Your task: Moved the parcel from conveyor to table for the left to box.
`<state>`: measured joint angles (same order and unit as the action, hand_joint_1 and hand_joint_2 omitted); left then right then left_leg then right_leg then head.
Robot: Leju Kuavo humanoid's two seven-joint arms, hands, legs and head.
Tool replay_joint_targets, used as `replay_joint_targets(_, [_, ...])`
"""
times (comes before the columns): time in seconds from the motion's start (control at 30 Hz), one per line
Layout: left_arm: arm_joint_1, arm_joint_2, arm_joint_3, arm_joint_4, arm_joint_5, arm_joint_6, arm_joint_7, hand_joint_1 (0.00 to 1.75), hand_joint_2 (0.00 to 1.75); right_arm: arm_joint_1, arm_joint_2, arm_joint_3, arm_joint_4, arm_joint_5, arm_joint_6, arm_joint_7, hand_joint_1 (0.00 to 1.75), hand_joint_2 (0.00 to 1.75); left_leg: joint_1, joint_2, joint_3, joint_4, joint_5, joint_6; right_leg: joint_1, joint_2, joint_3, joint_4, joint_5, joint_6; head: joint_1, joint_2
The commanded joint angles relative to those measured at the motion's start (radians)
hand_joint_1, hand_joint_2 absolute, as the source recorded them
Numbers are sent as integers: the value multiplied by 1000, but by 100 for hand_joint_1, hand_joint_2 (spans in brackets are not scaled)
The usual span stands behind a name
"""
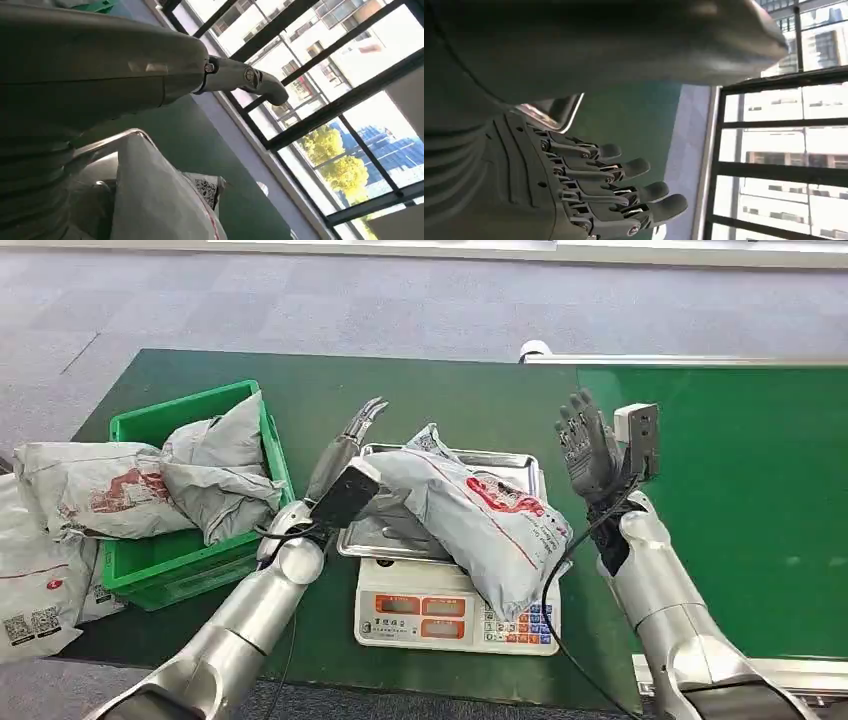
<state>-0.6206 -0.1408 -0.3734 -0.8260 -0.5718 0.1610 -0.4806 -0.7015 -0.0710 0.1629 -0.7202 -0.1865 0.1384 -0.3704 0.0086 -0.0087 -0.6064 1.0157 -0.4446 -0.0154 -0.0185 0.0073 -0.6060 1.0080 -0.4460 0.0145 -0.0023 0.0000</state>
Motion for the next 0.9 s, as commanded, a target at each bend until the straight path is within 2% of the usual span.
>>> replay_joint_targets(0.03, [-153,21,-181,250,-121,-93,-22,0,175,-25,29,13,138,52,-76,59,0,175,1,2,5,-3,0,0,2,0,4,-3,0,-2,0,0])
replay_joint_targets(0.1, [-204,13,-221,311,-171,-144,-41,0,175,-22,22,21,150,60,-73,65,0,175,1,-1,2,-1,0,0,2,-3,3,-1,0,-2,0,0])
replay_joint_targets(0.13, [-228,11,-251,338,-206,-156,-50,0,175,-20,17,23,153,63,-67,64,0,0,1,-1,4,-2,0,0,1,-2,4,-2,-1,-2,0,0])
replay_joint_targets(0.3, [-327,7,-367,405,-294,-304,-141,0,175,-37,22,28,156,72,-43,53,0,0,1,0,0,1,0,0,1,-1,0,0,0,-1,0,0])
replay_joint_targets(0.37, [-333,5,-366,406,-293,-310,-141,0,175,-41,23,29,156,73,-43,56,0,0,1,1,1,0,0,0,1,-1,1,0,0,-2,0,0])
replay_joint_targets(0.47, [-373,-2,-455,414,-348,-370,-198,0,175,-35,18,30,149,73,-32,52,0,0,0,2,2,-1,0,0,1,0,1,-1,0,-2,0,0])
replay_joint_targets(0.67, [-415,-32,-527,397,-370,-420,-199,0,175,9,27,36,124,64,-15,40,0,0,1,-1,1,0,0,0,2,-2,2,-1,-1,-1,0,0])
replay_joint_targets(0.7, [-414,-35,-533,388,-362,-419,-193,175,175,10,31,34,123,61,-16,40,0,0,1,-1,3,0,-1,1,2,-2,3,-2,-1,-1,0,0])
replay_joint_targets(0.9, [-421,-40,-551,389,-329,-443,-178,175,175,30,33,29,93,58,-26,44,0,0,1,1,4,-1,-1,1,1,0,3,-2,0,-2,0,0])
